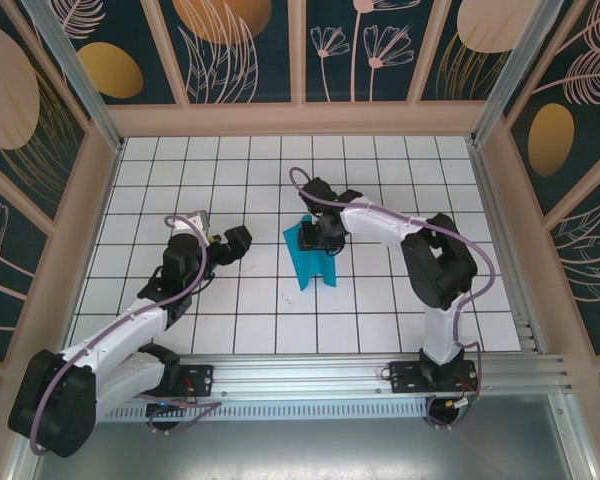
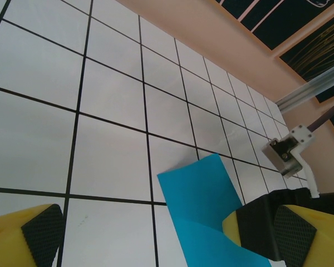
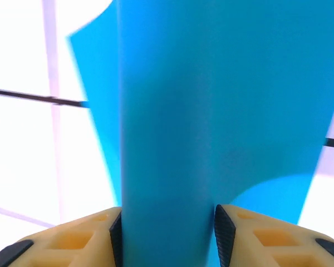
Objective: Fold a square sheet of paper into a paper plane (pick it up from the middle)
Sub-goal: Fold the square sheet of paper in half at the center of the table.
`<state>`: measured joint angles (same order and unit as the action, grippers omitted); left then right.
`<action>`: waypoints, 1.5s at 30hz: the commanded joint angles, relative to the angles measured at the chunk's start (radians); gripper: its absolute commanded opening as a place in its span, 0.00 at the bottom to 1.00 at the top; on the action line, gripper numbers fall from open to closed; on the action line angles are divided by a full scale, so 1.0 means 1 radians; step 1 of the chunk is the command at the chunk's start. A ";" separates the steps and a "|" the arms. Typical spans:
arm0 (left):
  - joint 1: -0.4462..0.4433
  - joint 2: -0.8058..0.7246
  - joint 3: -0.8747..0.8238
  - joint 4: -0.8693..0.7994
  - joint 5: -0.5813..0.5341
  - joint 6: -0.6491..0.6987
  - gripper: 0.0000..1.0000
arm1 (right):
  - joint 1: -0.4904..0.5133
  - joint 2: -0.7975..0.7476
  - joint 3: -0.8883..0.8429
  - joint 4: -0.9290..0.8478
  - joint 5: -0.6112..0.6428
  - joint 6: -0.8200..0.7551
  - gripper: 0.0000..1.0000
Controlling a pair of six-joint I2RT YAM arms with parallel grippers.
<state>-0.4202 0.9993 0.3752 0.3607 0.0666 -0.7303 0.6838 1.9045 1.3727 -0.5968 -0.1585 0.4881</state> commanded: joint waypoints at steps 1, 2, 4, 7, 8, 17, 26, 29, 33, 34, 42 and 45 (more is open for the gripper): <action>-0.003 -0.005 0.036 -0.013 0.038 0.019 0.98 | -0.032 -0.083 -0.049 0.179 -0.225 0.035 0.47; -0.003 0.000 0.036 -0.011 0.036 0.021 0.98 | -0.039 -0.094 -0.065 0.214 -0.254 0.042 0.45; -0.003 0.015 0.043 -0.003 0.044 0.009 0.98 | -0.059 -0.108 -0.110 0.291 -0.315 0.056 0.45; -0.003 0.050 0.045 0.051 0.120 -0.023 0.98 | -0.116 -0.104 -0.200 0.373 -0.385 0.077 0.44; -0.003 0.065 0.045 0.074 0.148 -0.032 0.98 | -0.131 -0.103 -0.235 0.400 -0.400 0.088 0.44; -0.010 0.210 0.101 0.133 0.305 -0.046 0.99 | -0.236 -0.121 -0.392 0.429 -0.383 0.035 0.61; -0.046 0.258 0.131 0.133 0.295 -0.045 0.93 | -0.240 -0.181 -0.389 0.339 -0.287 -0.003 0.69; -0.051 0.267 0.133 0.134 0.300 -0.043 0.92 | -0.242 -0.206 -0.389 0.328 -0.269 -0.003 0.72; -0.054 0.279 0.142 0.133 0.312 -0.039 0.89 | -0.242 -0.207 -0.388 0.282 -0.209 -0.013 0.72; -0.054 0.281 0.145 0.133 0.316 -0.038 0.88 | -0.242 -0.207 -0.390 0.275 -0.197 -0.016 0.72; -0.073 0.328 0.204 0.068 0.328 -0.016 0.72 | -0.241 -0.200 -0.373 0.181 -0.084 -0.076 0.70; -0.098 0.340 0.215 0.054 0.265 -0.011 0.67 | -0.242 -0.189 -0.369 0.173 -0.066 -0.074 0.69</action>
<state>-0.4961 1.3270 0.5644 0.4477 0.3630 -0.7589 0.4465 1.7153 0.9863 -0.3717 -0.2768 0.4416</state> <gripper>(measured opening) 0.679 0.697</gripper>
